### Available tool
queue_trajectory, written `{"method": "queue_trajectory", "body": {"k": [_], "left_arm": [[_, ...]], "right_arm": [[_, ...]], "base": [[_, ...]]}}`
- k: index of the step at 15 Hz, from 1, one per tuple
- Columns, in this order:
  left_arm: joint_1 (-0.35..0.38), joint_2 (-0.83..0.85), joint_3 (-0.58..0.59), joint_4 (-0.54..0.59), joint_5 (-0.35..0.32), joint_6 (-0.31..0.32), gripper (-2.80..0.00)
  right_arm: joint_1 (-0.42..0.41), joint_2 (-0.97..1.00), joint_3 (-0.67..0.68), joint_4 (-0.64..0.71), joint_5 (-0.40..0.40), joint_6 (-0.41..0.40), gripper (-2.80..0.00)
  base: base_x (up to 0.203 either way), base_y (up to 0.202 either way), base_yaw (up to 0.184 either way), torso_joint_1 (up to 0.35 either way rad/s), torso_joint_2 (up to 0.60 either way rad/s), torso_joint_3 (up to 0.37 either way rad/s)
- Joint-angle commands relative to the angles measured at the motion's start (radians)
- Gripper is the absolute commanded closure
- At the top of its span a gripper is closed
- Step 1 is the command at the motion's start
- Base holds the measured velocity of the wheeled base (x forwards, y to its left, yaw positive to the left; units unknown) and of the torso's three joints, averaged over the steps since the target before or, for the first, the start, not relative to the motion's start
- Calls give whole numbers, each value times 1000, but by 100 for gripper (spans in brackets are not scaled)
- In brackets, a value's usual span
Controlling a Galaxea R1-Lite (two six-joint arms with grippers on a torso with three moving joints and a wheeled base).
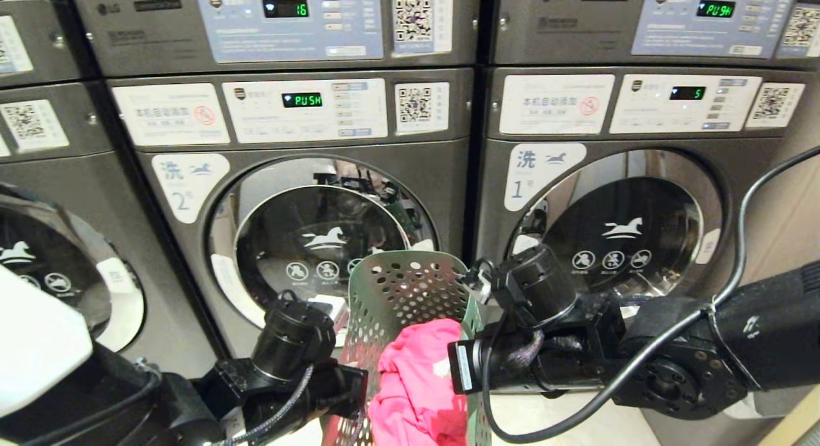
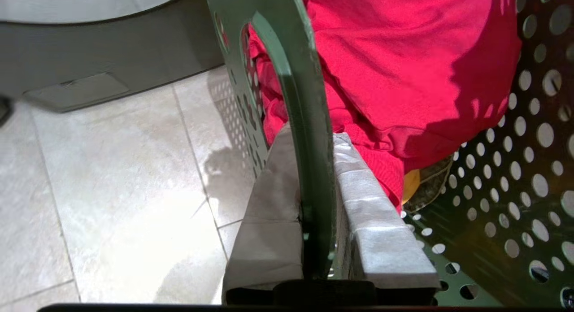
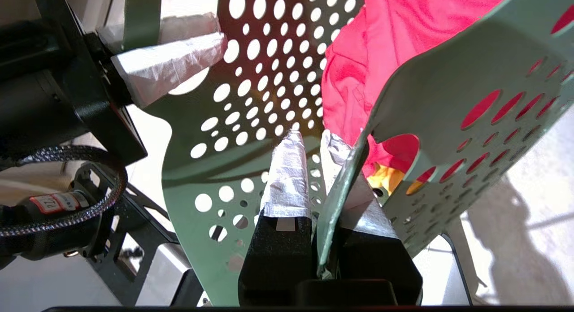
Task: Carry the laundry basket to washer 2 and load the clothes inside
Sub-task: Pick up the clothes basket and put it beside the washing machine
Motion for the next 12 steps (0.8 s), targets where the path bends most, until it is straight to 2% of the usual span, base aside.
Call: {"method": "queue_trajectory", "body": {"k": [1, 5, 10, 12], "left_arm": [[-6, 21, -19, -4, 1, -2, 0], [-6, 40, -24, -7, 3, -2, 0], [-9, 62, -35, -7, 1, -3, 0], [-19, 89, -67, -7, 1, -3, 0]], "right_arm": [[0, 2, 13, -19, 1, 3, 0], [-1, 4, 78, -130, -1, 2, 0], [-22, 6, 98, -140, -7, 6, 0], [-39, 6, 119, -142, -42, 2, 0]], "base": [[8, -10, 153, 2, -2, 2], [0, -3, 43, 2, 0, 0], [0, 0, 0, 0, 0, 0], [0, 0, 0, 0, 0, 0]]}}
